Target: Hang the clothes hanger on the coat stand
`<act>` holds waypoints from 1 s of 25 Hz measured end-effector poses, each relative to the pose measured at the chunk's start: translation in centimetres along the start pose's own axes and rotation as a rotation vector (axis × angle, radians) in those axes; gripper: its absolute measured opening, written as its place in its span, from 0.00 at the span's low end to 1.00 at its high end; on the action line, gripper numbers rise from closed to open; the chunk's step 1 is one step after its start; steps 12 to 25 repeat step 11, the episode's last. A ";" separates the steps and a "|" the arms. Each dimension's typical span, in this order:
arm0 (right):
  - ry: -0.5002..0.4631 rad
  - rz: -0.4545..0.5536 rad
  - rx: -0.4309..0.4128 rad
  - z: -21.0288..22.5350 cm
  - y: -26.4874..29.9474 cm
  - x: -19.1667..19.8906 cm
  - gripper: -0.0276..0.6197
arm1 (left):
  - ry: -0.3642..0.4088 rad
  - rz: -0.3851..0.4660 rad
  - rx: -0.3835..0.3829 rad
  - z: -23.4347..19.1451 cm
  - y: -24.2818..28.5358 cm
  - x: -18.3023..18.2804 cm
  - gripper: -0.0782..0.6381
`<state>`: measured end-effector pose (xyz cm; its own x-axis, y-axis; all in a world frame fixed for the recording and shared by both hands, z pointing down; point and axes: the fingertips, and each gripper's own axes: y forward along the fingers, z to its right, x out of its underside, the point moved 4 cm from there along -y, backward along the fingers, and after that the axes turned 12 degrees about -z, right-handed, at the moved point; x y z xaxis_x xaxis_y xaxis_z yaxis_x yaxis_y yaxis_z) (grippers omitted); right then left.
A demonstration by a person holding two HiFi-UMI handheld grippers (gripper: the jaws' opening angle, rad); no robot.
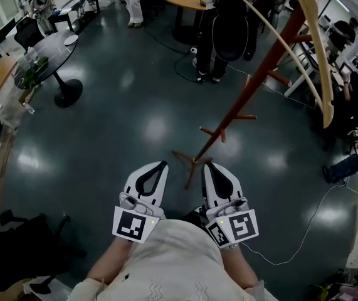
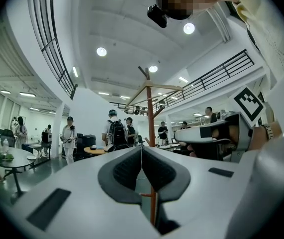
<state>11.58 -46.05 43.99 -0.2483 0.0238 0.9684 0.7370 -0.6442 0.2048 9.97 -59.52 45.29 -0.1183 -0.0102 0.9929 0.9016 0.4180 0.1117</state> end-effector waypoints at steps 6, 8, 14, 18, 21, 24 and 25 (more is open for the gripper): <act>0.045 0.012 0.030 0.5 -0.6 -0.1 0.07 | -0.013 0.007 0.009 0.2 0.1 -0.2 0.13; 0.057 0.010 0.036 0.7 -0.5 0.1 0.07 | -0.015 0.005 0.002 -0.1 -0.1 -0.2 0.13; 0.060 0.004 0.043 0.9 -0.4 0.3 0.07 | -0.019 -0.002 -0.011 -0.5 -0.2 0.1 0.13; 0.060 0.004 0.043 0.9 -0.4 0.3 0.07 | -0.019 -0.002 -0.011 -0.5 -0.2 0.1 0.13; 0.060 0.004 0.043 0.9 -0.4 0.3 0.07 | -0.019 -0.002 -0.011 -0.5 -0.2 0.1 0.13; 0.060 0.004 0.043 0.9 -0.4 0.3 0.07 | -0.019 -0.002 -0.011 -0.5 -0.2 0.1 0.13; 0.060 0.004 0.043 0.9 -0.4 0.3 0.07 | -0.019 -0.002 -0.011 -0.5 -0.2 0.1 0.13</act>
